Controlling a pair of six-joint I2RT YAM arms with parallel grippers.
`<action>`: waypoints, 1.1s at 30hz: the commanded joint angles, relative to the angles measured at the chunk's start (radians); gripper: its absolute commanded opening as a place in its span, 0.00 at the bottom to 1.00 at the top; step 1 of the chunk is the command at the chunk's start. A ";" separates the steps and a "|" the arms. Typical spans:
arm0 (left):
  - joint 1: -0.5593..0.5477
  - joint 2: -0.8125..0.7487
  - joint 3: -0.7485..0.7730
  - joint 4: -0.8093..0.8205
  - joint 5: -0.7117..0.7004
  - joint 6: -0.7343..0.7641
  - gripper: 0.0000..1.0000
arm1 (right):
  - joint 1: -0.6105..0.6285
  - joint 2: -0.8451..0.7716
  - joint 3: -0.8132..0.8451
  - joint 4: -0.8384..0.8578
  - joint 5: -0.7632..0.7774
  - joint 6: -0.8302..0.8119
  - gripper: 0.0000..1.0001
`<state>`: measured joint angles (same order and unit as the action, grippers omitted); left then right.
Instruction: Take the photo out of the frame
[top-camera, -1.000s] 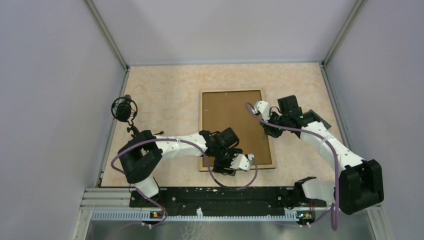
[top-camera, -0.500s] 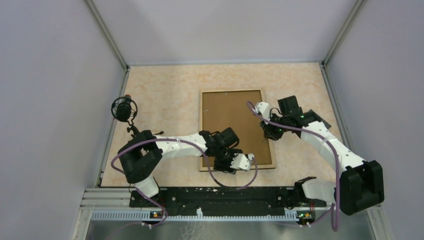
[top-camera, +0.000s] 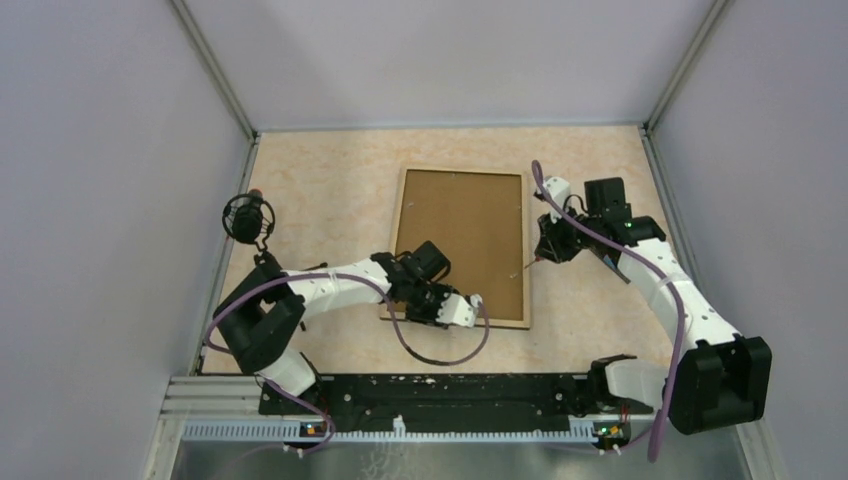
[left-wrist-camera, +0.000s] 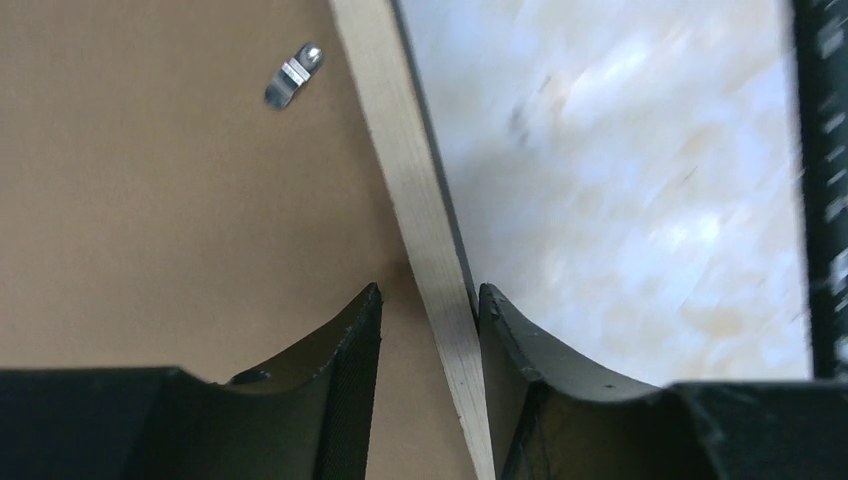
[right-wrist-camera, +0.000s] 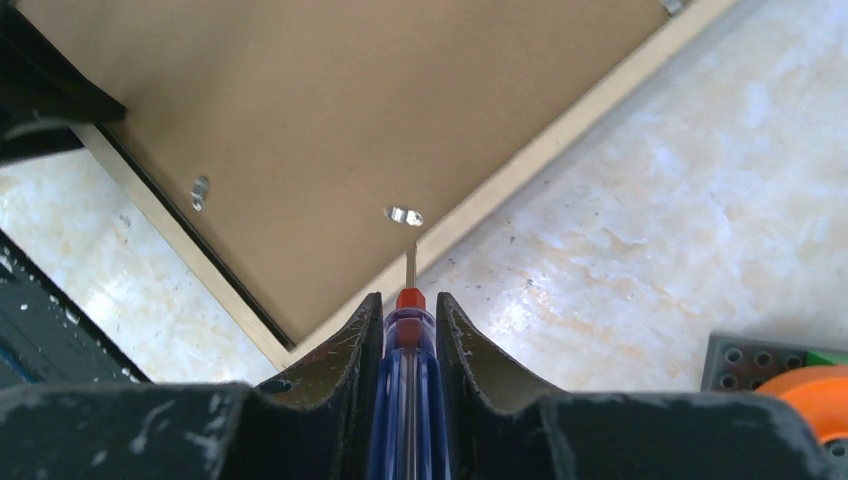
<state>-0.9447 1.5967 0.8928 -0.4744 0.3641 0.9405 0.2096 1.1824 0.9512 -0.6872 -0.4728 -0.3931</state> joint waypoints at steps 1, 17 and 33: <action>0.107 0.013 -0.038 -0.281 -0.118 0.066 0.48 | -0.041 -0.014 0.051 0.081 -0.010 0.054 0.00; 0.047 0.012 0.231 -0.025 0.178 -0.325 0.81 | -0.051 0.078 0.162 0.159 0.024 0.129 0.00; -0.206 0.265 0.294 -0.072 0.084 -0.214 0.59 | -0.056 0.158 0.231 0.119 0.038 0.078 0.00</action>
<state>-1.1057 1.8488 1.1973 -0.4603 0.3920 0.6910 0.1604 1.3331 1.1355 -0.5739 -0.4255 -0.2962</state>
